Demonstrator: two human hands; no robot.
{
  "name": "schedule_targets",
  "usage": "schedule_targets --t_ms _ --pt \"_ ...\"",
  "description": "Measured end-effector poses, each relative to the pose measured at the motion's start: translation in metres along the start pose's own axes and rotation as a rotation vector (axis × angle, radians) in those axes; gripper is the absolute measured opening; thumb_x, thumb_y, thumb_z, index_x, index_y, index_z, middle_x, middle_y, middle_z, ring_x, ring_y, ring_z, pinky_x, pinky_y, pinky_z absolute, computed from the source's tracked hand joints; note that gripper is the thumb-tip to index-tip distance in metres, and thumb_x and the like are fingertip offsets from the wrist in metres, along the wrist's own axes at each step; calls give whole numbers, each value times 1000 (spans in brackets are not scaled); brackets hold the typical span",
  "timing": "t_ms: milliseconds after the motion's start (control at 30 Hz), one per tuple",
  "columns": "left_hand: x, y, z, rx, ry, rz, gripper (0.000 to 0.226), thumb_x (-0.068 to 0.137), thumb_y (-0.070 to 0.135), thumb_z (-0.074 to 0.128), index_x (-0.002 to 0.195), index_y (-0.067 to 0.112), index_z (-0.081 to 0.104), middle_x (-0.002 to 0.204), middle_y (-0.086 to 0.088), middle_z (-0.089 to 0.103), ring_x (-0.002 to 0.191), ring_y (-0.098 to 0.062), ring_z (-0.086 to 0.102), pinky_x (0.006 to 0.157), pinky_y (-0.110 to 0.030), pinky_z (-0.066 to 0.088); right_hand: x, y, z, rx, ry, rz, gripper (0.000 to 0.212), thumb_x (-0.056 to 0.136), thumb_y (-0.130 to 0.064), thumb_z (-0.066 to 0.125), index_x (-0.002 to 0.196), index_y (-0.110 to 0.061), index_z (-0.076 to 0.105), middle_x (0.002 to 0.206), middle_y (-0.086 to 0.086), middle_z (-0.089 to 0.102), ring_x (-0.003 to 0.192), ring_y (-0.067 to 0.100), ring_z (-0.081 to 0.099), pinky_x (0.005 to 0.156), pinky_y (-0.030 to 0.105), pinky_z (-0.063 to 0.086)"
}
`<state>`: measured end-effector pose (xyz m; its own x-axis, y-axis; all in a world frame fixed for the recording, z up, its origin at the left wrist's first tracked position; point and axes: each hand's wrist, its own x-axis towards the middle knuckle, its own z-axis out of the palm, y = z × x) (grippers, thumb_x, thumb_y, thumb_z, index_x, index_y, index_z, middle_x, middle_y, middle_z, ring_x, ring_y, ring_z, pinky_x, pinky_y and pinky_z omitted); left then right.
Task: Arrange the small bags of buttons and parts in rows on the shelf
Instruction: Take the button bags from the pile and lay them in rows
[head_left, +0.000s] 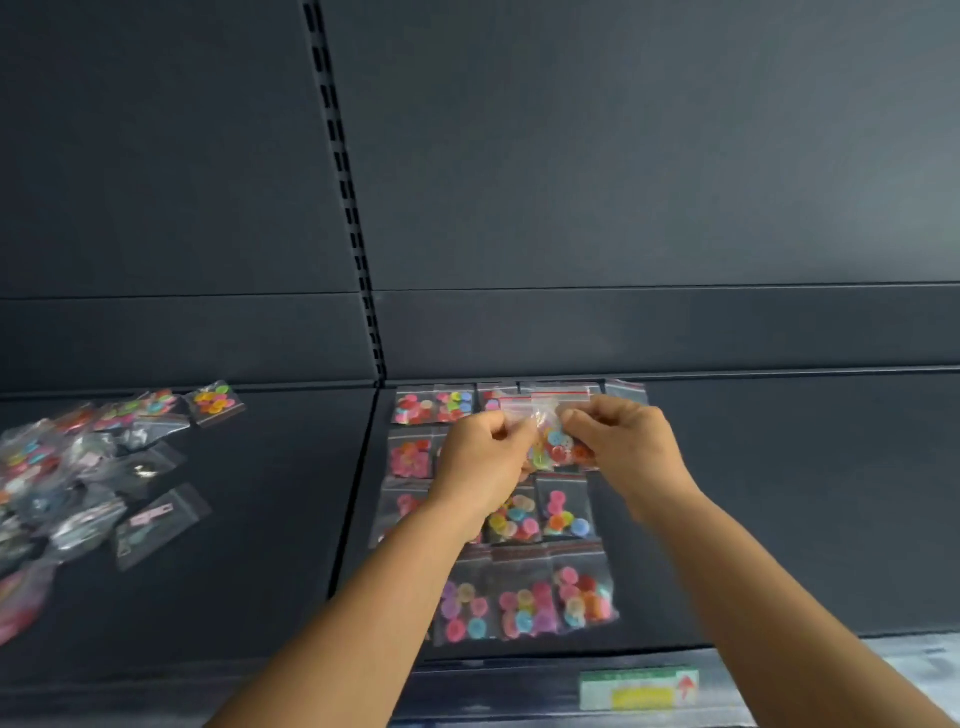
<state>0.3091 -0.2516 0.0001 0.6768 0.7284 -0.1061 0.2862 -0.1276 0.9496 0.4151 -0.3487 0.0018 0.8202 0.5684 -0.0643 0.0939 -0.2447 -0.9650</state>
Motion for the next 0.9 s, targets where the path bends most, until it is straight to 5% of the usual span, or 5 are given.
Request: schedule_targets --t_ms 233,500,633,767,900 --pt "-15 4 53 124 65 40 10 85 28 65 83 18 66 78 5 69 69 -10 65 51 -18 48 0 23 -62 -134 -10 -30 10 82 -17 66 73 -15 68 66 0 71 61 13 68 73 40 57" --pt "-30 -3 97 531 64 135 34 88 31 64 116 20 49 75 4 64 62 -11 56 49 -25 39 -7 53 -92 -410 -23 -25 24 84 -20 64 106 -15 58 81 -3 68 73 15 64 62 28 52" --pt "-31 -2 106 735 122 181 45 88 33 63 125 20 41 91 1 65 79 -18 63 59 -27 47 -8 60 -90 -585 -12 -61 35 87 -19 59 120 -18 48 81 -2 65 70 14 60 54 23 43" --pt "-33 -5 104 932 204 324 45 88 34 62 127 21 44 120 0 50 111 -19 47 83 -28 44 -11 63 -93 -727 21 -187 49 86 -27 63 129 -20 42 118 3 52 107 23 51 82 32 44" --pt "-32 -11 97 977 -35 529 33 95 23 52 127 18 56 128 3 49 120 -16 38 99 -30 37 -16 62 -97 -809 -21 -335 37 87 -31 61 124 -23 56 119 -1 46 112 20 42 78 22 34"
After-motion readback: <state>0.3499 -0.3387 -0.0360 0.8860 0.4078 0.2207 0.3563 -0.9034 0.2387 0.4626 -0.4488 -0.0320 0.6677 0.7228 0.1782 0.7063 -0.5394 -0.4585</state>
